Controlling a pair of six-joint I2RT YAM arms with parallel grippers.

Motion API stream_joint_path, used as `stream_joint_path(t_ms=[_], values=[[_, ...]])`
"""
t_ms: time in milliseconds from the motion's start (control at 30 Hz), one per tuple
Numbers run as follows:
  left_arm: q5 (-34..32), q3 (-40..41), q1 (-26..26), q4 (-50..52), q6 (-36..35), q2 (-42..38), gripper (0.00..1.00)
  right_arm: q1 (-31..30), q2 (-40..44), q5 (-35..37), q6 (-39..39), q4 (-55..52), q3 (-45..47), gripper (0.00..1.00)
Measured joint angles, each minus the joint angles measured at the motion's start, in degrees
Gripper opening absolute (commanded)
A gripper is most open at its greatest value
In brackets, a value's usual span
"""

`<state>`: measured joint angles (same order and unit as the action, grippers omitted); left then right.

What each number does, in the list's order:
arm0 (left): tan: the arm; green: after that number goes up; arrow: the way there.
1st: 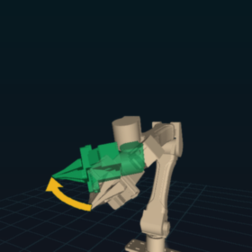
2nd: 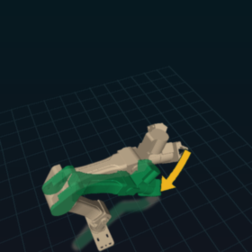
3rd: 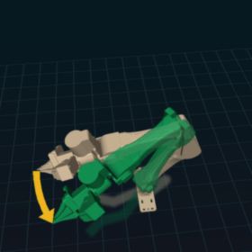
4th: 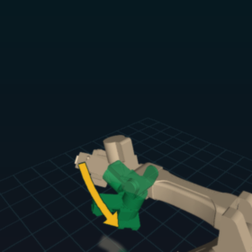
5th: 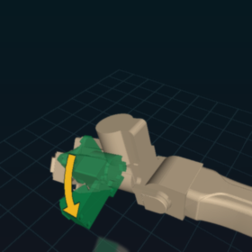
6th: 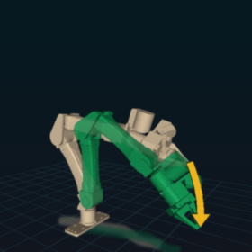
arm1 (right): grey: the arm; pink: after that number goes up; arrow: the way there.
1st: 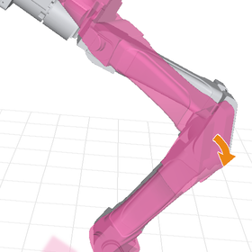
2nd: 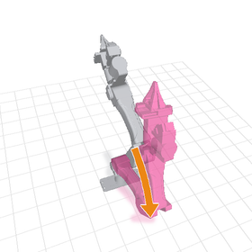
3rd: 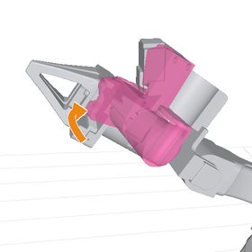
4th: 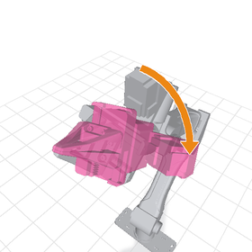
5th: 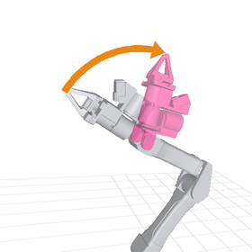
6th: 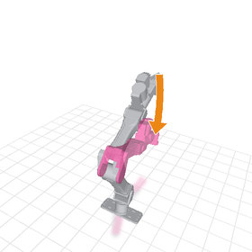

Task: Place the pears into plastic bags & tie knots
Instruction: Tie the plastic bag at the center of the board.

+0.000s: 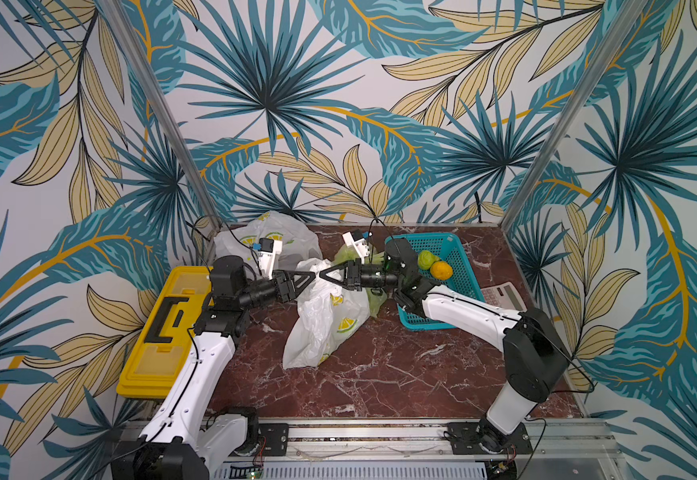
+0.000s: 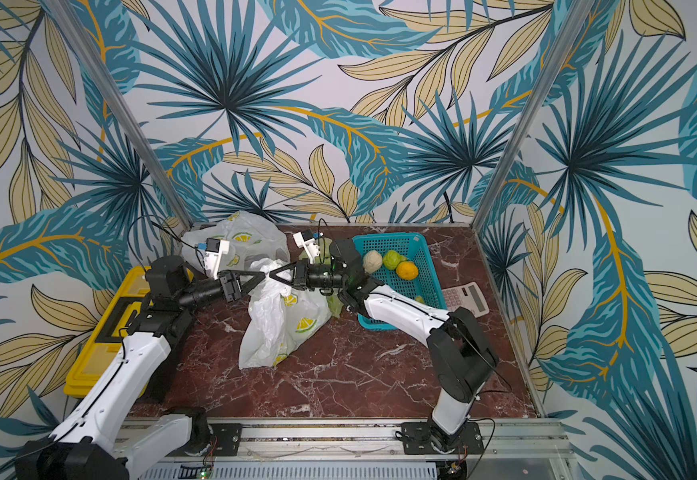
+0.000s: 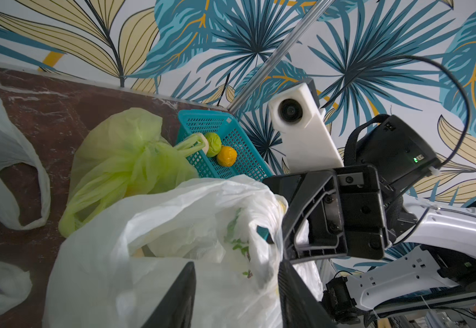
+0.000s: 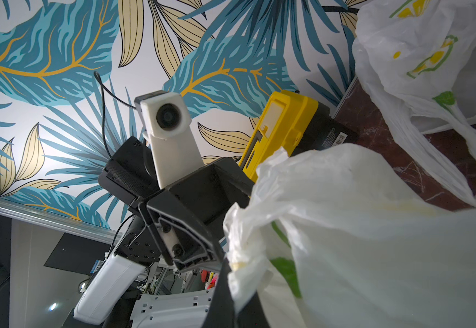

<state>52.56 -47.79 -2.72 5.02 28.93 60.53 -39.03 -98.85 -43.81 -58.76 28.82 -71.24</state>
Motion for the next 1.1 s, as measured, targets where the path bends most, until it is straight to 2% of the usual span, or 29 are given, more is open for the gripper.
stream_joint_path(t_ms=[100,233,333,433,567,633,733,867,1100], values=[[0.3,-1.0,-0.6,0.1,0.0,1.6,0.35,0.2,-0.1,0.0,0.0,0.0,0.0,0.05],[0.9,-2.7,-0.9,0.0,0.1,3.0,0.12,0.3,-0.7,0.0,0.0,0.1,0.0,0.05],[0.9,-3.0,-1.0,-0.1,0.0,3.2,0.00,0.3,-0.8,0.0,0.0,0.1,0.0,0.06],[0.8,-3.1,-1.0,0.0,0.1,3.2,0.00,0.3,-0.8,0.0,0.1,0.1,0.0,0.16],[0.3,-3.1,-0.5,0.0,0.3,3.2,0.00,0.7,-0.1,0.1,1.4,-1.8,0.3,0.40],[-0.2,-3.1,-0.1,0.0,0.7,3.3,0.00,1.2,1.7,0.5,2.5,-3.7,1.5,0.47],[-1.1,-3.0,0.2,0.0,1.4,3.7,0.00,2.5,6.0,1.4,4.5,-7.8,4.9,0.47],[-2.5,-3.0,0.2,-0.1,2.2,3.8,0.00,3.1,10.2,2.7,7.2,-13.9,7.3,0.40],[-3.3,-2.7,0.2,0.0,3.0,3.6,0.00,0.9,11.1,4.5,8.4,-19.2,6.8,0.42]])
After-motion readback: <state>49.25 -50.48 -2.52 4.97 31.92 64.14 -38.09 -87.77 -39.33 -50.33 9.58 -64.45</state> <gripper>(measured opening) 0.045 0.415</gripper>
